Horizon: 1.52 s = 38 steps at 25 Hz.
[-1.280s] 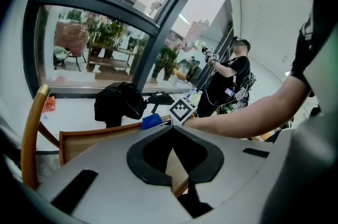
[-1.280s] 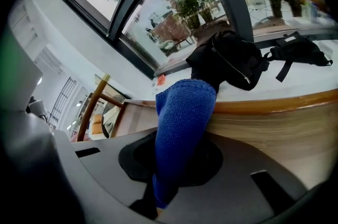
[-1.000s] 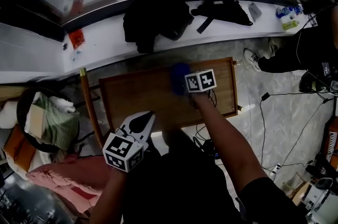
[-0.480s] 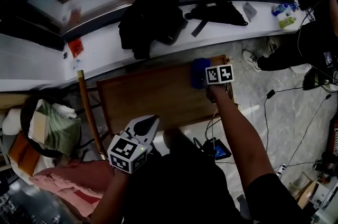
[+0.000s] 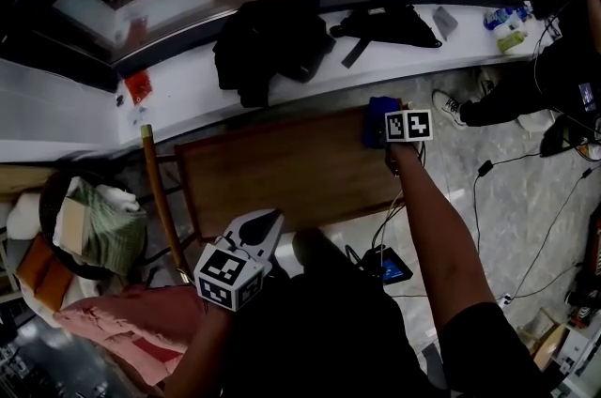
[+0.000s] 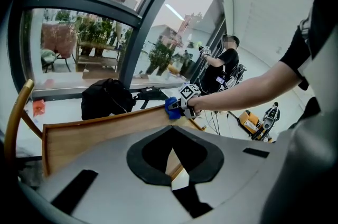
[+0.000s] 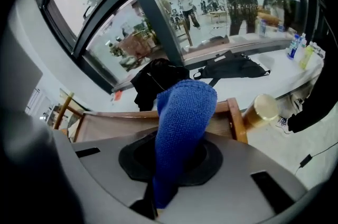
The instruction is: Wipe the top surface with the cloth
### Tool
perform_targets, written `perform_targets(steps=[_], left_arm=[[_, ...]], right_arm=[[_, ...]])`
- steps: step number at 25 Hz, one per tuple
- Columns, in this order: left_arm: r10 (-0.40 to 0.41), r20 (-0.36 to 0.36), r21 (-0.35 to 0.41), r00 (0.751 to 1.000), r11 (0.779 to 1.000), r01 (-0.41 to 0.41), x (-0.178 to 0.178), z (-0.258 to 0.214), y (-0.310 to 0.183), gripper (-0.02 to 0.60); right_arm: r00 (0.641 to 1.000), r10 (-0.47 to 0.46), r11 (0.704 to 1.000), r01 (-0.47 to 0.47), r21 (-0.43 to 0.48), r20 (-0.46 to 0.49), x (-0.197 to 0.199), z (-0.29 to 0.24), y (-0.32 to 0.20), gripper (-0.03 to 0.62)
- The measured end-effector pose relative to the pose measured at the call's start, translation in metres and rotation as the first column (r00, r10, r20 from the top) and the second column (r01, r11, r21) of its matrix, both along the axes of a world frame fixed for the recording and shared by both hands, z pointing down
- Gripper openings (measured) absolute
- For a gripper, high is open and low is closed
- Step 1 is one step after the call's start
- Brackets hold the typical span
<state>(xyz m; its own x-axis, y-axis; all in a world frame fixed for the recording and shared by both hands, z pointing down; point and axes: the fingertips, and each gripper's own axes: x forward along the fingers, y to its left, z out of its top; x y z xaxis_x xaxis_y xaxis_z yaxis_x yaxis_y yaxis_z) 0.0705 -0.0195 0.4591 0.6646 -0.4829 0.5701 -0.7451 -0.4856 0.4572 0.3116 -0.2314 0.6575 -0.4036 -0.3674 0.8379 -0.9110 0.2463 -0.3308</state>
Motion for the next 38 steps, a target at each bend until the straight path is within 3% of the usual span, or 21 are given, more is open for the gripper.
perform_targets(steps=[9, 14, 16, 18, 21, 26, 32, 38], left_arm=[[-0.022, -0.002, 0.007, 1.0, 1.0, 0.022, -0.01, -0.008, 0.008, 0.009], [-0.081, 0.007, 0.019, 0.997, 0.997, 0.08, -0.046, -0.015, 0.012, 0.009], [-0.113, 0.007, 0.027, 0.994, 0.993, 0.113, -0.067, -0.016, 0.016, 0.009], [-0.15, 0.006, 0.031, 0.989, 0.988, 0.15, -0.092, -0.014, 0.021, 0.009], [-0.197, 0.011, 0.024, 0.98, 0.98, 0.197, -0.133, -0.009, 0.027, 0.009], [-0.223, -0.006, 0.04, 0.975, 0.974, 0.223, -0.183, -0.02, 0.032, 0.009], [-0.217, 0.011, 0.032, 0.976, 0.976, 0.217, -0.232, -0.012, 0.06, 0.009], [-0.25, 0.01, -0.015, 0.968, 0.968, 0.25, -0.271, 0.003, 0.084, 0.009]], right_arm=[[0.978, 0.096, 0.995, -0.086, 0.059, -0.186, 0.046, -0.003, -0.008, 0.057], [0.959, 0.189, 0.982, -0.183, 0.049, -0.213, 0.059, -0.005, -0.007, 0.057], [0.965, 0.152, 0.986, -0.134, 0.094, -0.214, 0.044, -0.018, -0.007, 0.057], [0.983, 0.045, 0.987, -0.016, 0.162, -0.178, -0.001, -0.035, -0.001, 0.057], [0.998, -0.063, 0.979, 0.06, 0.197, 0.006, -0.103, -0.05, 0.03, 0.057], [0.959, -0.183, 0.975, 0.15, 0.164, 0.216, -0.265, -0.062, 0.082, 0.057], [0.889, -0.353, 0.935, 0.322, 0.152, 0.291, -0.422, -0.055, 0.122, 0.057], [0.862, -0.43, 0.902, 0.42, 0.094, 0.268, -0.488, -0.024, 0.154, 0.057]])
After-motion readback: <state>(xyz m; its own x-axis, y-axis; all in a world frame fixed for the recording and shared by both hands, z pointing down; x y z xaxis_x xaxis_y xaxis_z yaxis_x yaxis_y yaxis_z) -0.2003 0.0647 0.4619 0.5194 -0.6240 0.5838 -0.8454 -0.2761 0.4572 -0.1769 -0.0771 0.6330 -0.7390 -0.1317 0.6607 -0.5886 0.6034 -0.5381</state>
